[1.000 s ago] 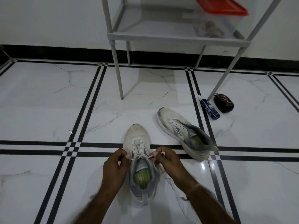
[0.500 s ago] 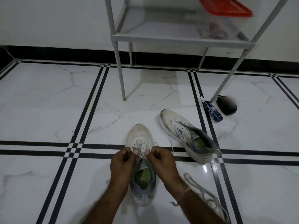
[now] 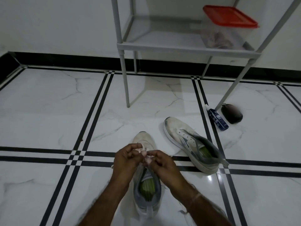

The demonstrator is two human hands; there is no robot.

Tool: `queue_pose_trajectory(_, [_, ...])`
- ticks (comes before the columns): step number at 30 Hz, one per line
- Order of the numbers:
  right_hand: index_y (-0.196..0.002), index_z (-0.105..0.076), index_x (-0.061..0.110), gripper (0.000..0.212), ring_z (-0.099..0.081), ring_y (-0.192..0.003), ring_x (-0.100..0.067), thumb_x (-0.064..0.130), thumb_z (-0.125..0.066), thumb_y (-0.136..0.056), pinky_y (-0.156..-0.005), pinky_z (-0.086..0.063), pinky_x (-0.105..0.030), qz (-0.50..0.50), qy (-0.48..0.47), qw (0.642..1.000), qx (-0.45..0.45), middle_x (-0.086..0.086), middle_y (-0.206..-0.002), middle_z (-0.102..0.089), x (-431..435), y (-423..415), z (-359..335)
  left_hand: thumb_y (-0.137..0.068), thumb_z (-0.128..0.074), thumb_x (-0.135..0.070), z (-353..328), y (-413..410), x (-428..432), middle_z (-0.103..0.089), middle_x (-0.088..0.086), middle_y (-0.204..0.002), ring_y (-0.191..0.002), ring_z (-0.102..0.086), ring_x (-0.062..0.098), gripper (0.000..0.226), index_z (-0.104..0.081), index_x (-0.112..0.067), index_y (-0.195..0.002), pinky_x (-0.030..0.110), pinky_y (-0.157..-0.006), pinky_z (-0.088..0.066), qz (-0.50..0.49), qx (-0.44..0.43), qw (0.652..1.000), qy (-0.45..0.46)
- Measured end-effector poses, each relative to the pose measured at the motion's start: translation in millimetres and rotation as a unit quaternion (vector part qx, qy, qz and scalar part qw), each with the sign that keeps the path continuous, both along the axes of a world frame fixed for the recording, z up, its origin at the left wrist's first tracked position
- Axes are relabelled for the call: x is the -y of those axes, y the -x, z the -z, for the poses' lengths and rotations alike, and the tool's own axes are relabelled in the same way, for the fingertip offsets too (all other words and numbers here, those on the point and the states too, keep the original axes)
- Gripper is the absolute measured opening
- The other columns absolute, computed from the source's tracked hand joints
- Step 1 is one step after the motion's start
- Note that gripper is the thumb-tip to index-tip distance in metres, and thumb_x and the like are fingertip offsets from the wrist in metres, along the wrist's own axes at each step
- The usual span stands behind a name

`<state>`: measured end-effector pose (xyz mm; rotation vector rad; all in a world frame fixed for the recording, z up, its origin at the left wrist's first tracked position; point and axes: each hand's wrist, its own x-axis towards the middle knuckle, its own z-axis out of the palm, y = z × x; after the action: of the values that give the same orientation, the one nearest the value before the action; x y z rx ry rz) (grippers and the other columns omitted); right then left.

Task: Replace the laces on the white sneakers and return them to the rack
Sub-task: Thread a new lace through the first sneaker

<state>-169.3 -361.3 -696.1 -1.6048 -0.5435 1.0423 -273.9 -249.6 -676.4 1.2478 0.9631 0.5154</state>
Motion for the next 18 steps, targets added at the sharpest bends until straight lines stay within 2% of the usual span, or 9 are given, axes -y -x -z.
queue_pose_trajectory(1, [-0.114, -0.068, 0.024, 0.018, -0.074, -0.098, -0.021, 0.019, -0.069, -0.096, -0.091, -0.059, -0.036, 0.002, -0.009, 1.000, 0.004, -0.006, -0.096, -0.076, 5, 4, 2, -0.085, -0.079, -0.009, 4, 1, -2, -0.074, 0.008, -0.074, -0.072, -0.074, 0.021, 0.013, -0.072, -0.013, -0.095, 0.021, -0.063, -0.056, 0.010, -0.034, 0.997, -0.073])
queue_pose_trajectory(3, [-0.107, -0.065, 0.019, 0.020, -0.075, -0.088, -0.023, 0.011, -0.074, -0.091, -0.086, -0.059, -0.037, 0.023, -0.023, 0.999, 0.021, -0.009, -0.083, -0.075, 8, 6, 3, -0.085, -0.080, -0.022, 15, 5, -9, -0.071, 0.002, -0.067, -0.068, -0.070, 0.019, 0.011, -0.071, -0.019, -0.080, 0.031, -0.065, -0.056, 0.095, -0.101, 0.968, -0.210])
queue_pose_trajectory(5, [-0.098, -0.061, 0.015, 0.020, -0.074, -0.083, -0.023, 0.009, -0.077, -0.088, -0.083, -0.059, -0.038, 0.049, -0.026, 0.998, 0.026, -0.008, -0.076, -0.073, 8, 2, 3, -0.087, -0.074, -0.035, 20, 10, -16, -0.071, -0.001, -0.067, -0.067, -0.068, 0.016, 0.021, -0.073, -0.018, -0.074, 0.034, -0.068, -0.055, 0.198, -0.127, 0.944, -0.232])
queue_pose_trajectory(7, [-0.090, -0.060, 0.015, 0.020, -0.073, -0.081, -0.023, 0.006, -0.077, -0.086, -0.081, -0.060, -0.038, 0.064, -0.029, 0.997, 0.033, -0.008, -0.075, -0.070, 9, 0, 4, -0.092, -0.068, -0.039, 15, 13, -19, -0.071, -0.003, -0.067, -0.066, -0.065, 0.011, 0.029, -0.075, -0.016, -0.075, 0.031, -0.069, -0.052, 0.255, -0.120, 0.945, -0.168])
queue_pose_trajectory(9, [-0.086, -0.062, 0.013, 0.017, -0.073, -0.080, -0.021, 0.005, -0.076, -0.086, -0.078, -0.059, -0.035, 0.069, -0.033, 0.996, 0.047, -0.008, -0.078, -0.071, 10, 2, 7, -0.099, -0.064, -0.031, 7, 14, -20, -0.067, -0.005, -0.068, -0.067, -0.059, 0.004, 0.029, -0.075, -0.014, -0.079, 0.021, -0.068, -0.046, 0.280, -0.109, 0.952, -0.057])
queue_pose_trajectory(11, [-0.085, -0.065, 0.015, 0.013, -0.073, -0.081, -0.020, 0.009, -0.077, -0.087, -0.077, -0.058, -0.034, 0.072, -0.032, 0.994, 0.079, -0.006, -0.080, -0.073, 11, 4, 10, -0.102, -0.059, -0.025, 1, 14, -19, -0.065, -0.009, -0.068, -0.065, -0.055, -0.001, 0.027, -0.074, -0.016, -0.081, 0.012, -0.063, -0.042, 0.287, -0.121, 0.950, 0.017])
queue_pose_trajectory(14, [-0.086, -0.068, 0.021, 0.014, -0.071, -0.085, -0.012, 0.028, -0.080, -0.087, -0.077, -0.057, -0.026, 0.069, -0.030, 0.990, 0.118, 0.002, -0.086, -0.073, 12, 12, 7, -0.099, -0.062, -0.037, -2, 9, -15, -0.066, 0.000, -0.078, -0.075, -0.057, 0.009, 0.032, -0.076, -0.009, -0.089, 0.023, -0.074, -0.044, 0.239, -0.124, 0.958, 0.094])
queue_pose_trajectory(16, [-0.084, -0.066, 0.026, 0.025, -0.066, -0.086, -0.007, 0.036, -0.087, -0.077, -0.075, -0.055, -0.020, 0.077, 0.004, 0.982, 0.170, 0.008, -0.088, -0.068, 12, 17, 6, -0.095, -0.065, -0.041, -3, 6, -10, -0.070, 0.002, -0.077, -0.077, -0.063, 0.011, 0.034, -0.079, -0.014, -0.080, 0.025, -0.076, -0.048, 0.207, -0.117, 0.964, 0.122])
queue_pose_trajectory(18, [-0.079, -0.065, 0.028, 0.025, -0.064, -0.085, -0.006, 0.032, -0.089, -0.074, -0.075, -0.054, -0.020, 0.076, 0.019, 0.971, 0.225, 0.010, -0.087, -0.064, 10, 19, 6, -0.094, -0.067, -0.042, -1, 5, -6, -0.067, 0.002, -0.072, -0.071, -0.060, 0.011, 0.035, -0.076, -0.020, -0.069, 0.025, -0.072, -0.046, 0.189, -0.113, 0.968, 0.118])
